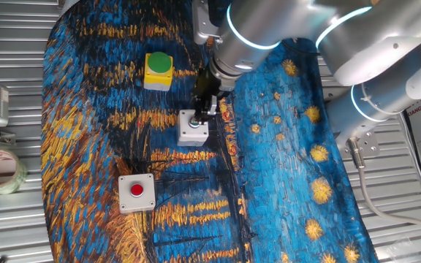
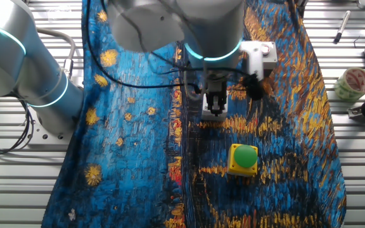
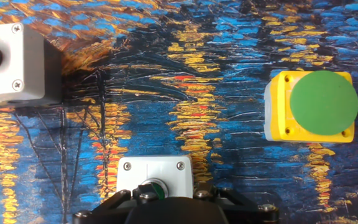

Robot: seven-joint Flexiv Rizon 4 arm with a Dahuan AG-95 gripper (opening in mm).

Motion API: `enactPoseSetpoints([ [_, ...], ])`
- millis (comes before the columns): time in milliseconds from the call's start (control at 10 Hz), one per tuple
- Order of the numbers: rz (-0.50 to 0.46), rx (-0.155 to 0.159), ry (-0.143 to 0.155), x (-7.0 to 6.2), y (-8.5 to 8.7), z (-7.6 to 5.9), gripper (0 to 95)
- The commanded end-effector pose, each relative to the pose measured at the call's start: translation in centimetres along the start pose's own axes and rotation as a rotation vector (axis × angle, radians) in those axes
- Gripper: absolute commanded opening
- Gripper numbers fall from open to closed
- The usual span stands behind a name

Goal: Press three buttons from left to right in sequence

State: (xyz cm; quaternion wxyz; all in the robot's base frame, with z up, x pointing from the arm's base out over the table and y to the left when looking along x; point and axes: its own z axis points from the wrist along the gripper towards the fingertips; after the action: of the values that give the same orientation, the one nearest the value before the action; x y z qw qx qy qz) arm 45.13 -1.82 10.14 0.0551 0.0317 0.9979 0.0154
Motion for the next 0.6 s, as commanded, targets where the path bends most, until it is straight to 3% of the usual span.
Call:
enactPoseSetpoints([
  [100, -0.008, 0.020, -0.015, 0.2, -0.1, 0.0, 38.0],
  [600, -0.010, 0.025, -0.005, 0.2, 0.3, -1.3, 38.0],
])
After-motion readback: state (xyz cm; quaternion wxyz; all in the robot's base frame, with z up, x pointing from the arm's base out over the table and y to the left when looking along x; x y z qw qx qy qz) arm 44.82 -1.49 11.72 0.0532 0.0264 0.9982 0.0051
